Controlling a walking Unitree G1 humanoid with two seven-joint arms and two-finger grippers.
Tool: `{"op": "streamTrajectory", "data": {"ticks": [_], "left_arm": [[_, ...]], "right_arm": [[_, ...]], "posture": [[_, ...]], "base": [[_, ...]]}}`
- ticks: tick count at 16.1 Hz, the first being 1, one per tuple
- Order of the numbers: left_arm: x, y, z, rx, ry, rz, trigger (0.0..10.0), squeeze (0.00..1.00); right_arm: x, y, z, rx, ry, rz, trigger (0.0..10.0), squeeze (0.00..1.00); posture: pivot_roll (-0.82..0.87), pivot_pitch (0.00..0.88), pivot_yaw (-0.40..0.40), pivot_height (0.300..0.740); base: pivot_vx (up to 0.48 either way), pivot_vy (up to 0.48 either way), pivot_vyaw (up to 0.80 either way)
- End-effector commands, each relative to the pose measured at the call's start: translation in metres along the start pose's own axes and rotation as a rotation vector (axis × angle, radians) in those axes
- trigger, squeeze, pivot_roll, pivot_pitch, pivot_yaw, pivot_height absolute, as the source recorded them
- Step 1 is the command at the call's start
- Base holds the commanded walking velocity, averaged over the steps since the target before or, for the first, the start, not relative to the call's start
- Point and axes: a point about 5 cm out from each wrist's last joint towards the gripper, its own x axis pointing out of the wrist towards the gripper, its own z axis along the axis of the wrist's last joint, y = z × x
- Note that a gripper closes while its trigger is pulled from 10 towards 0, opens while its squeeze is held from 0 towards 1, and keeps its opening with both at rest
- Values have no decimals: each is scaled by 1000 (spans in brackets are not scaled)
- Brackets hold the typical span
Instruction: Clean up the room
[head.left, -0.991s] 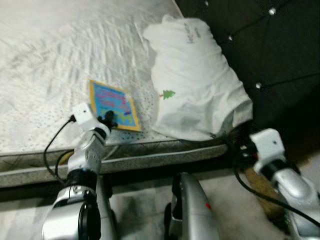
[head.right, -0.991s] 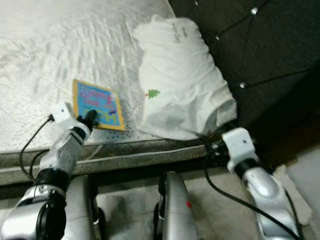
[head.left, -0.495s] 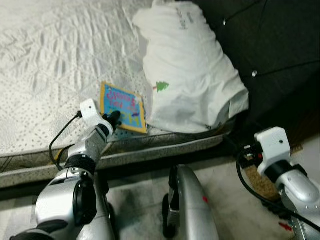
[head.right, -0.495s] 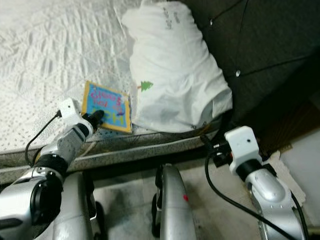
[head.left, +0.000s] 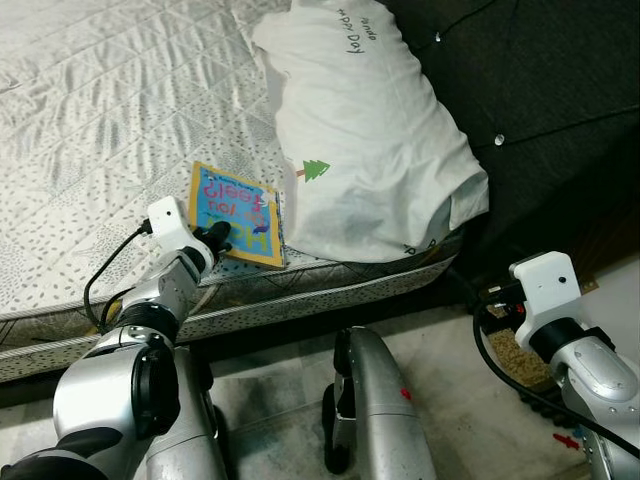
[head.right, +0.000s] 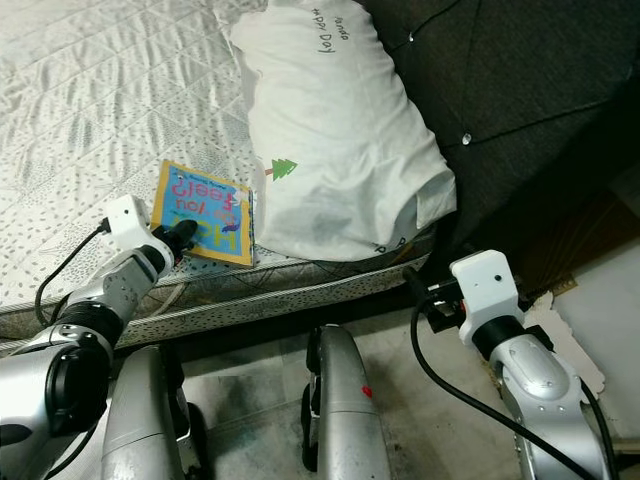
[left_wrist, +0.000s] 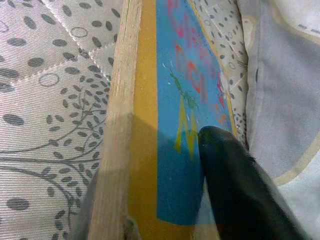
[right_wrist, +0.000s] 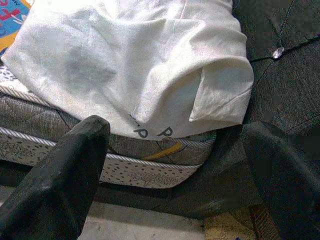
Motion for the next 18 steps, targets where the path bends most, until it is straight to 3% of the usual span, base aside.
{"op": "streamTrajectory", "data": {"ticks": [1,12,14,17,18], "left_arm": [[-2,6,-7,19,34,23,10000,1000],[-9,35,15,103,-2,159,10000,1000],[-10,37,13,164,28,165,10000,1000],[-10,37,15,155,11,169,10000,1000],[-9,34,14,152,7,160,10000,1000]], "right_arm": [[-1,-3,2,-6,-2,-15,10000,0],[23,7,8,-8,-58,-1,10000,0],[34,10,10,-7,-85,-2,10000,0],[46,14,15,-2,-122,6,10000,0],[59,19,21,13,-160,14,10000,0]], "posture": [[-294,194,-112,566],[-257,131,-90,566],[-237,103,-80,566],[-205,69,-68,566],[-175,42,-60,566]], "base": [[0,0,0],[0,0,0],[0,0,0],[0,0,0],[0,0,0]]}}
